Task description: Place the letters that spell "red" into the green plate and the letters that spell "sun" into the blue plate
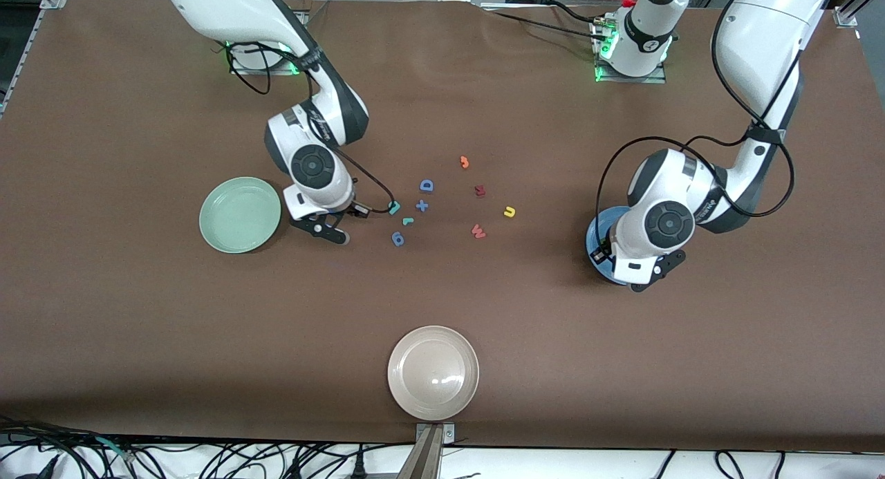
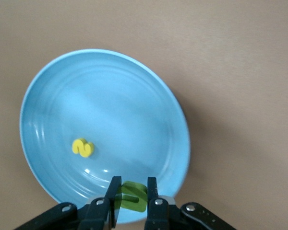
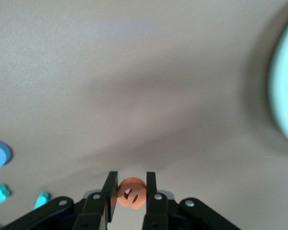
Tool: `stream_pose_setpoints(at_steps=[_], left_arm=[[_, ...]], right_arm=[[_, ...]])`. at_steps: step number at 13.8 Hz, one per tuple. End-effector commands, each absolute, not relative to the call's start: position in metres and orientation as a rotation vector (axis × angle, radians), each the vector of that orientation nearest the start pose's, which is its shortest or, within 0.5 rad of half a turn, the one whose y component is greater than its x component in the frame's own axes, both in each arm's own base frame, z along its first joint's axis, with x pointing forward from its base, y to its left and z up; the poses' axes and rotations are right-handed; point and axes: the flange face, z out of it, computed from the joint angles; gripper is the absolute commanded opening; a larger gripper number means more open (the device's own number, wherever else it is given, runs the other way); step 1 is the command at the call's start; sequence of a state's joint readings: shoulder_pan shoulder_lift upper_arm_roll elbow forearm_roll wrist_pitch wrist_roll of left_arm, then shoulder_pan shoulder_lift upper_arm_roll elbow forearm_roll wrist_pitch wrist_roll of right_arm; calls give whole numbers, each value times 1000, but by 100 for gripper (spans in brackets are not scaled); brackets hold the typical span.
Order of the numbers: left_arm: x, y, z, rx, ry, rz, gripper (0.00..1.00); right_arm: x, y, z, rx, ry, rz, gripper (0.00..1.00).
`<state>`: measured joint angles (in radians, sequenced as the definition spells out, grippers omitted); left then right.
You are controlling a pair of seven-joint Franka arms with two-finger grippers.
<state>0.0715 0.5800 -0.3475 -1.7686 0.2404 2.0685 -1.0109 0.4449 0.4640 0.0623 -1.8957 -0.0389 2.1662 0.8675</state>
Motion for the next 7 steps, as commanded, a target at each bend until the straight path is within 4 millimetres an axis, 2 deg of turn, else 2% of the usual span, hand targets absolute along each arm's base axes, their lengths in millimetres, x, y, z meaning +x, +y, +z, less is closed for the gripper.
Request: stream_pose_setpoints(at_steps=[1, 3, 4, 7], left_arm=[[614, -142, 224, -2837, -842, 288, 26], [613, -142, 221, -2836, -843, 296, 85], [613, -143, 221, -2837, -841, 298, 100], [613, -143, 221, -2837, -841, 298, 100]], right_arm=[[548, 239, 272, -3225, 432, 316, 0], [559, 196, 281, -3235, 360, 361, 0], [563, 177, 285, -3242, 325, 378, 0], [571, 124, 281, -3248, 225, 419, 0]])
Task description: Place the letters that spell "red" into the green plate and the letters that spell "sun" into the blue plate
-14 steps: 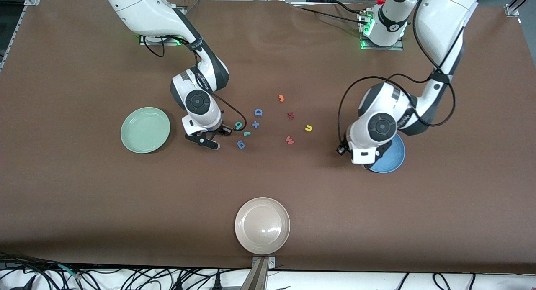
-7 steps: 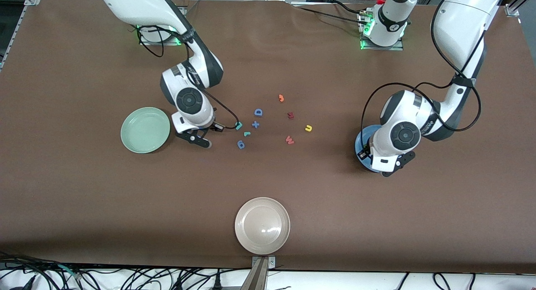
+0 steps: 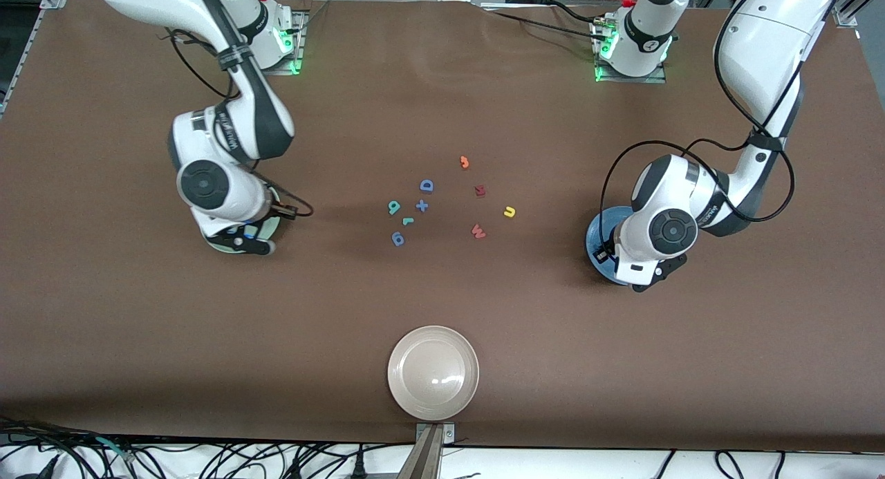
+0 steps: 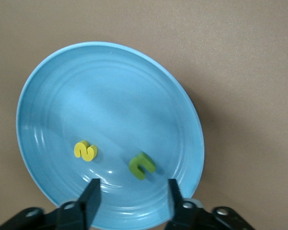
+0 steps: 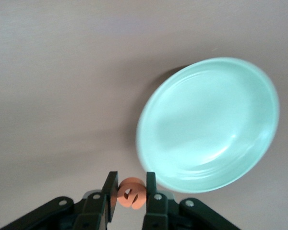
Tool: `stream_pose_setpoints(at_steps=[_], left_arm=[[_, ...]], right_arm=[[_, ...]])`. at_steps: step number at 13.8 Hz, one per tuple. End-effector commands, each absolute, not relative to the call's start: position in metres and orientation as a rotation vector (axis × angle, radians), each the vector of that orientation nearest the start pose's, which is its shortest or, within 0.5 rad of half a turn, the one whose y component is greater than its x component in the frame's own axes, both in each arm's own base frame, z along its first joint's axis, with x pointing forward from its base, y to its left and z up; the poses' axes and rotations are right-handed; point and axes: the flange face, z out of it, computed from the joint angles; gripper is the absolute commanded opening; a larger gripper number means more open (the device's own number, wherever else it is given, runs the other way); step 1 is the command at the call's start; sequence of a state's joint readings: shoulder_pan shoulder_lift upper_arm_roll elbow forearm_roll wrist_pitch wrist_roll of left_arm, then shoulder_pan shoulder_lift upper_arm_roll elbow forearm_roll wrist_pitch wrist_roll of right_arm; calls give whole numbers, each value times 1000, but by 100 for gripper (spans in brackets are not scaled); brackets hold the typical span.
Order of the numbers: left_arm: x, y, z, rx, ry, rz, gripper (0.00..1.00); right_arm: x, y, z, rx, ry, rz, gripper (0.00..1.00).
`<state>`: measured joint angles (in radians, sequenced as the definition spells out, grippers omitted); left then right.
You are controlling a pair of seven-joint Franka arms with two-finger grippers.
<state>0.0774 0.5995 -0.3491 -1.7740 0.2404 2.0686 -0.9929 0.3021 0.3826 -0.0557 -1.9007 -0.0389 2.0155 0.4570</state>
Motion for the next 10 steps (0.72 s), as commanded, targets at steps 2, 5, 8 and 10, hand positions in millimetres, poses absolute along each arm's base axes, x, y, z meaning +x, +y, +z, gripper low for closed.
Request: stream_pose_setpoints(at_steps=[2, 5, 8, 10], left_arm=[[612, -157, 225, -2845, -838, 286, 100], [593, -216, 228, -2868, -728, 285, 100], [566, -278, 219, -2809, -911, 315, 100], [551, -307, 217, -2740, -1074, 320, 100]], right_arm=[[571, 100, 274, -3244, 185, 437, 0], [556, 80, 245, -3161, 195, 455, 0], [543, 73, 206, -3168, 173, 376, 0], [543, 63, 196, -3167, 165, 383, 0]])
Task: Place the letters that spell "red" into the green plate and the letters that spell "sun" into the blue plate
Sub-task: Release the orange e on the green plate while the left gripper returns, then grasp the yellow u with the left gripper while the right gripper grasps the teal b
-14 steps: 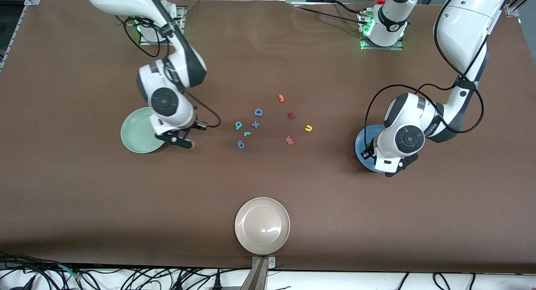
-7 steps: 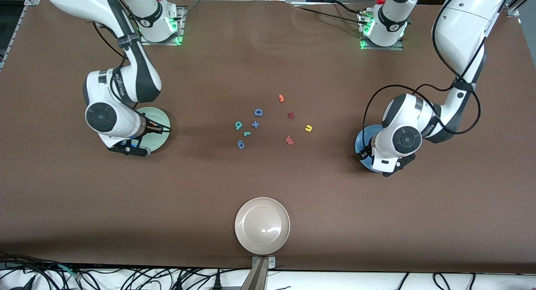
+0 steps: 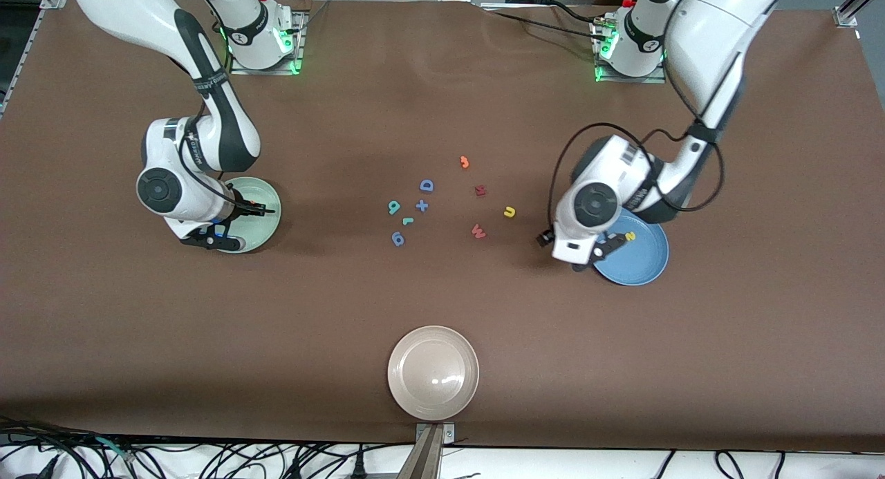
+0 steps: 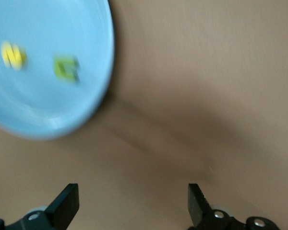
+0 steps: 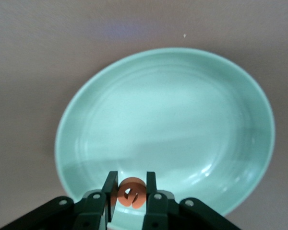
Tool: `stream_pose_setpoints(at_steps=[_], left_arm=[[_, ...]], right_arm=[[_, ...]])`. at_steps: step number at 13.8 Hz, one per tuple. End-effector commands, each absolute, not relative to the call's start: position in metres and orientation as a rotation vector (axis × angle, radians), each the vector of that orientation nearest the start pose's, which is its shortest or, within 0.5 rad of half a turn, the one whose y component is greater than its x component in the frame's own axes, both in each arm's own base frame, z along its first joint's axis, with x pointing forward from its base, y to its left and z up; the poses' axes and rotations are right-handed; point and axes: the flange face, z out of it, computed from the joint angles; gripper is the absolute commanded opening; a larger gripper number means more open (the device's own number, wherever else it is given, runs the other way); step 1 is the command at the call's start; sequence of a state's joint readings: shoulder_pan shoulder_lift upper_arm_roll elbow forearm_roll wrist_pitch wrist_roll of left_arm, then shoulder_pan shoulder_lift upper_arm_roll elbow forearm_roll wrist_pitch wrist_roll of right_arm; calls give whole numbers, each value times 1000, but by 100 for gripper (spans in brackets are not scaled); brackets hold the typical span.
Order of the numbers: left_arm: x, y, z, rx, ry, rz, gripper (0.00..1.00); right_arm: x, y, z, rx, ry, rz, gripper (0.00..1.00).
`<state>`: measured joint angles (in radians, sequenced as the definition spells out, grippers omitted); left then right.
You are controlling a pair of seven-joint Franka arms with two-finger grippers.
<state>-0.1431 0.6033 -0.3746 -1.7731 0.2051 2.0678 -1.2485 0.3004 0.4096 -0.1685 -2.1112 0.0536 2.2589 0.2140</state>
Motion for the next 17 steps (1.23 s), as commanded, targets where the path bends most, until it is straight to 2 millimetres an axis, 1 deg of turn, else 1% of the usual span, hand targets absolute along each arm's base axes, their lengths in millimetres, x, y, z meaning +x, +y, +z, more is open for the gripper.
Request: stream_pose_setpoints(at_steps=[1, 2, 3, 4, 5, 6, 8, 10, 12, 13, 16, 17], left_arm=[[545, -316, 214, -2706, -1136, 311, 100], [541, -324, 205, -2674, -1198, 312, 99], [540, -329, 195, -2660, -1265, 310, 99], [537, -338, 191, -2666, -1320, 290, 99], [537, -342, 185, -2649, -1381, 283, 99], [536, -345, 181, -2633, -1418, 281, 99], [530, -352, 176, -2631, -1418, 284, 97], [529, -354, 172, -2609, -1449, 286, 94], [523, -358, 162, -2586, -1467, 328, 90], [522, -359, 161, -2584, -1469, 335, 88], [523, -360, 162, -2570, -1502, 369, 78], [523, -359, 162, -2568, -1507, 373, 75]], right_arm=[[542, 60, 191, -3167, 165, 395, 2], [542, 60, 189, -3168, 163, 397, 9], [542, 60, 190, -3167, 163, 395, 33], [542, 60, 192, -3166, 165, 390, 60], [544, 61, 195, -3164, 171, 381, 73], [545, 62, 199, -3156, 188, 377, 83], [548, 68, 219, -3127, 216, 363, 87], [555, 85, 247, -3077, 289, 424, 87], [559, 117, 274, -3057, 362, 445, 87], [558, 134, 279, -3052, 403, 438, 86], [557, 195, 293, -3024, 571, 395, 87], [555, 213, 293, -3012, 616, 391, 87]])
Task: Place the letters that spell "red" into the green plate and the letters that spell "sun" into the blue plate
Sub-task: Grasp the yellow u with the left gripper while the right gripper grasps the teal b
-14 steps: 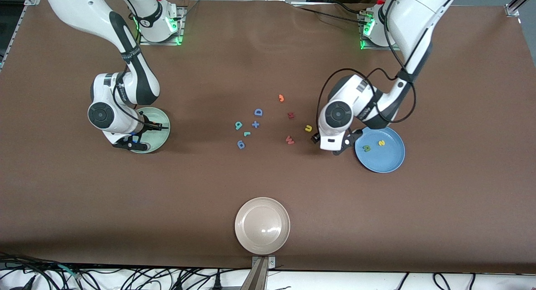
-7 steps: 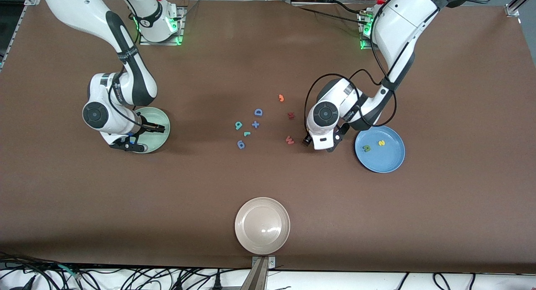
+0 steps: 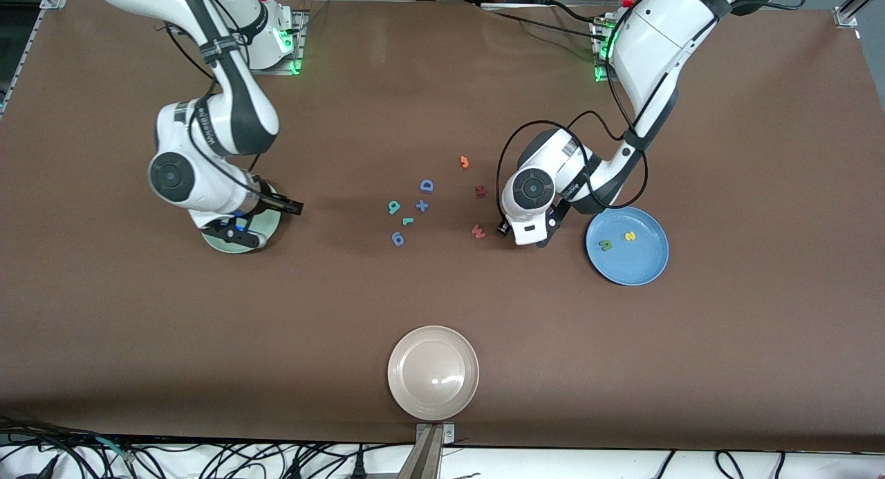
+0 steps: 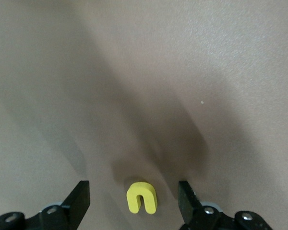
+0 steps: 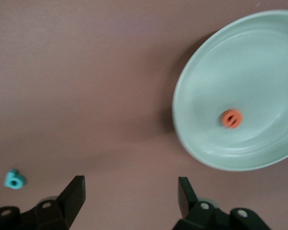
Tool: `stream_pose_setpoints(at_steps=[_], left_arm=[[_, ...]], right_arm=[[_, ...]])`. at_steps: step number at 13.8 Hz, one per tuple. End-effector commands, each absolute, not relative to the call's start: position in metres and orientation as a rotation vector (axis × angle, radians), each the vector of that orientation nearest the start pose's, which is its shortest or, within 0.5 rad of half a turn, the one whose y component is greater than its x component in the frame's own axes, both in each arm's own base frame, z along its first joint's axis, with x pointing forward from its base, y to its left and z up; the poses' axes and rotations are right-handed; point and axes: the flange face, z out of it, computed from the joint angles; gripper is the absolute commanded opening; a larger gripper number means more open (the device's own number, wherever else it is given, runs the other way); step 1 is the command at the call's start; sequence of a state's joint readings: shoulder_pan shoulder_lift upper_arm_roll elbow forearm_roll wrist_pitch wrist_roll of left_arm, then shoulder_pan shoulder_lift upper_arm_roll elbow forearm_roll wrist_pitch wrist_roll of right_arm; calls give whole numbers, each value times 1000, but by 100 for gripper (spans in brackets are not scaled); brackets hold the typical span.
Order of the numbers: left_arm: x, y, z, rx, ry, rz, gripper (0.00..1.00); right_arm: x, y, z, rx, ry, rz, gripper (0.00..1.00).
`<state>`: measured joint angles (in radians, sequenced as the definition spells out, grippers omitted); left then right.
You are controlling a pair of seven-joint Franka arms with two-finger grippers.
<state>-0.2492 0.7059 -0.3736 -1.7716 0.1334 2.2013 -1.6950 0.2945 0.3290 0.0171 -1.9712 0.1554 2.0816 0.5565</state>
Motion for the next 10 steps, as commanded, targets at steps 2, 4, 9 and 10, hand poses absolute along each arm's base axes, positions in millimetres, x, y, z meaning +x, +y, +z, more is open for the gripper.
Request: stream_pose_setpoints(at_steps=[2, 4, 9, 10], left_arm=[[526, -356, 162, -2553, -1541, 396, 70], [532, -358, 165, -2579, -1615, 393, 70], [535, -355, 167, -2555, -1727, 364, 71], [529, -353, 164, -2550, -1710, 368, 71]], right_arm=[[550, 249, 287, -2961, 710, 345, 87], [543, 280, 271, -2927, 786, 308, 87], [521, 347, 221, -2871, 873, 207, 91], [516, 356, 213, -2862, 889, 197, 91]])
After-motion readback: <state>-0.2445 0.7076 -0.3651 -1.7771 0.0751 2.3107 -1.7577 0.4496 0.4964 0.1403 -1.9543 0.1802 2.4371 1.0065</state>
